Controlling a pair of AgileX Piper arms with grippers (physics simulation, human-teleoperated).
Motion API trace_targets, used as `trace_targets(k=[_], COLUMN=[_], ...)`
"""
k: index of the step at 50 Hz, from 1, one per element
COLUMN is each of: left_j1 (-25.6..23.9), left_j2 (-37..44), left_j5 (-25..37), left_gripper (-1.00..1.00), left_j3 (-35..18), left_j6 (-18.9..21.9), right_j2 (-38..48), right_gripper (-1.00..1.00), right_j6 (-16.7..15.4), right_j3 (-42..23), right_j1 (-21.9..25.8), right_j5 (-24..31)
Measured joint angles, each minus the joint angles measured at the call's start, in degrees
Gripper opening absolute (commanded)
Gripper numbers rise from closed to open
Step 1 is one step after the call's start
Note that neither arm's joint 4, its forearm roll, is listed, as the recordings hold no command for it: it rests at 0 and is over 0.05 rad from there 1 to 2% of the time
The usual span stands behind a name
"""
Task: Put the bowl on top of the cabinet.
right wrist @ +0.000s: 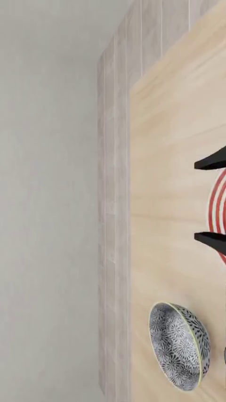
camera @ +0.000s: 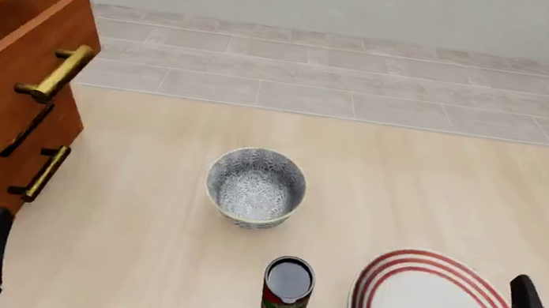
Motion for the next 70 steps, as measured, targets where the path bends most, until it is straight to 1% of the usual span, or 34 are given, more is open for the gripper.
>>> trace_targets(k=[15,20,24,30,40,48,70], left_j1=[-1.09,-1.70,-2.97,-6.59,-11.72,-16.68,-31.50], left_j2=[0.15,0.74,1.96,5.43,11.62,18.70,36.71], left_j5=[0.29,0.08,-0.28,-1.36,-2.46,-4.03,-1.24], left_gripper=[1.00,1.00,1.00,1.00,1.00,1.00,1.00], left_j3=[-0.32,-0.57,-1.35,-3.35,-8.02,-12.33,-28.59], left_j6=[-0.09,0.46,1.39,2.52,4.23,5.80,3.61], right_j2=[-0.04,-0.05,-0.02,0.03,0.36,1.88,1.31], right_gripper=[1.00,1.00,1.00,1.00,1.00,1.00,1.00], right_j6=[0.29,0.28,0.15,-0.01,-0.34,-0.61,-0.27], right_j3=[-0.30,-0.28,-0.23,-0.15,-0.10,-0.02,-0.55], right_j1=[0.80,0.90,0.89,0.84,0.81,0.55,0.79], right_j5=[0.33,0.42,0.47,0.58,0.72,-0.04,1.04])
